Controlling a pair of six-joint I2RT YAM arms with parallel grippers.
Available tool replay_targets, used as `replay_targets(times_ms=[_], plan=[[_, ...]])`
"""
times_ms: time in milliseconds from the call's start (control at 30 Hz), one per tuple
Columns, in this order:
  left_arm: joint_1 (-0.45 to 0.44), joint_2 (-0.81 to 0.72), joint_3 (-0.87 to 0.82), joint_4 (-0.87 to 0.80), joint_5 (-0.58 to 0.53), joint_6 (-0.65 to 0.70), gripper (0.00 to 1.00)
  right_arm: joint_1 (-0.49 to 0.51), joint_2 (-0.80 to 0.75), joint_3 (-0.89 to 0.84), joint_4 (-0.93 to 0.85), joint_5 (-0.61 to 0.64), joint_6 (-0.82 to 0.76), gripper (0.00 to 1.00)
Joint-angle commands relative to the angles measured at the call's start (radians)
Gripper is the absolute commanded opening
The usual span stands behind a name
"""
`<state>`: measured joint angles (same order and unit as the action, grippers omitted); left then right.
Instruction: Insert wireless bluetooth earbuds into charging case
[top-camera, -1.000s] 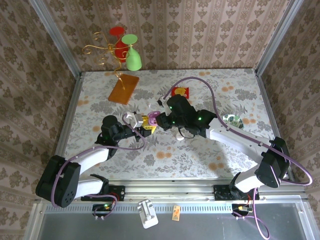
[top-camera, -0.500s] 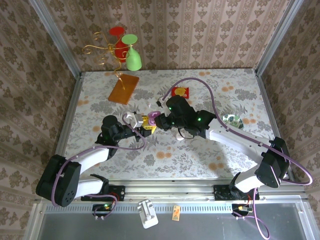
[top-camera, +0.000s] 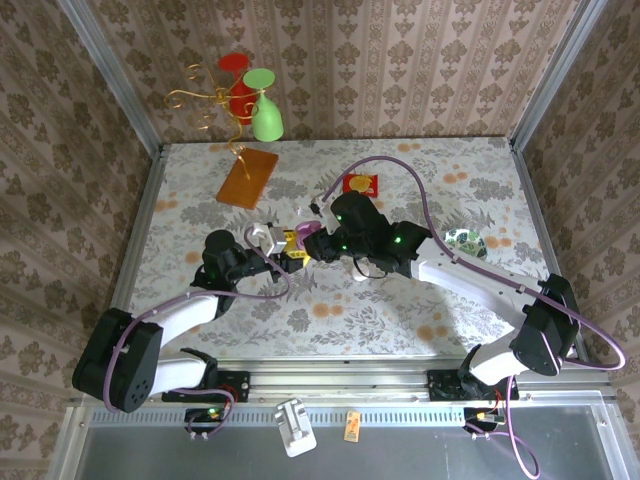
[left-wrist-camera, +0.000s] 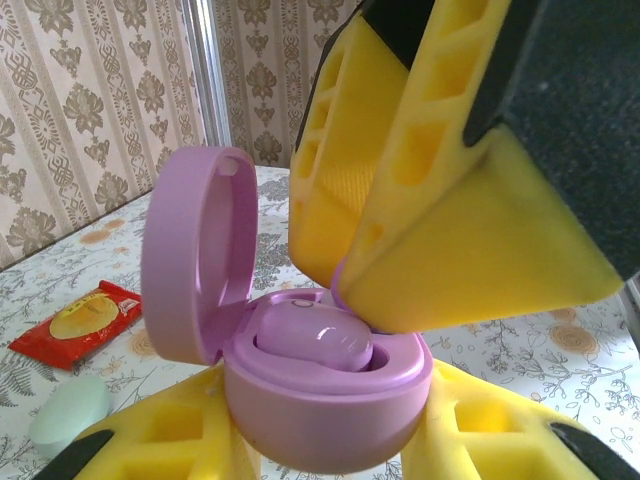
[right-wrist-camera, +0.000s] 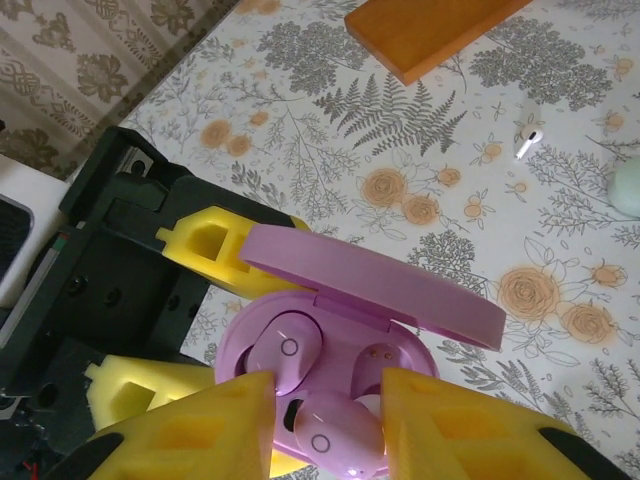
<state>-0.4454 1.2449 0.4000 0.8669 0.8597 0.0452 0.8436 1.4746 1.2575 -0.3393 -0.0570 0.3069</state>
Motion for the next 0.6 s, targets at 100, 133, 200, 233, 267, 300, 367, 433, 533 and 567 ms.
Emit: replay_targets(times_ms=[100,133,200,233,267,300,367,433,533,567], plan=[[-0.004,0.007,0.034,0.047,0.010,-0.019,0.26,0.008,-0.013,0.017,0.002,-0.008,0.005,0.39],[-0.004,0.007,0.036,0.047,0.013,-0.019,0.26,0.008,-0.010,0.019,-0.002,0.004,0.006,0.39],[-0.004,0.006,0.039,0.047,0.016,-0.021,0.26,0.008,-0.010,0.023,-0.015,0.034,0.010,0.40],[-0.004,0.005,0.040,0.046,0.016,-0.022,0.26,0.007,-0.012,0.025,-0.023,0.054,0.016,0.40],[-0.004,0.004,0.040,0.047,0.017,-0.024,0.26,0.004,-0.013,0.028,-0.029,0.070,0.022,0.39],[-0.004,0.003,0.040,0.047,0.016,-0.024,0.26,0.000,-0.013,0.026,-0.033,0.078,0.031,0.39],[-0.004,0.001,0.039,0.048,0.020,-0.027,0.26,-0.012,-0.012,0.023,-0.031,0.078,0.053,0.38],[-0.004,0.000,0.039,0.049,0.023,-0.028,0.26,-0.019,-0.010,0.022,-0.032,0.077,0.065,0.38],[-0.004,-0.002,0.036,0.052,0.027,-0.029,0.26,-0.022,-0.007,0.022,-0.028,0.069,0.078,0.38],[-0.004,-0.002,0.035,0.053,0.028,-0.030,0.26,-0.024,-0.007,0.023,-0.028,0.070,0.083,0.38]])
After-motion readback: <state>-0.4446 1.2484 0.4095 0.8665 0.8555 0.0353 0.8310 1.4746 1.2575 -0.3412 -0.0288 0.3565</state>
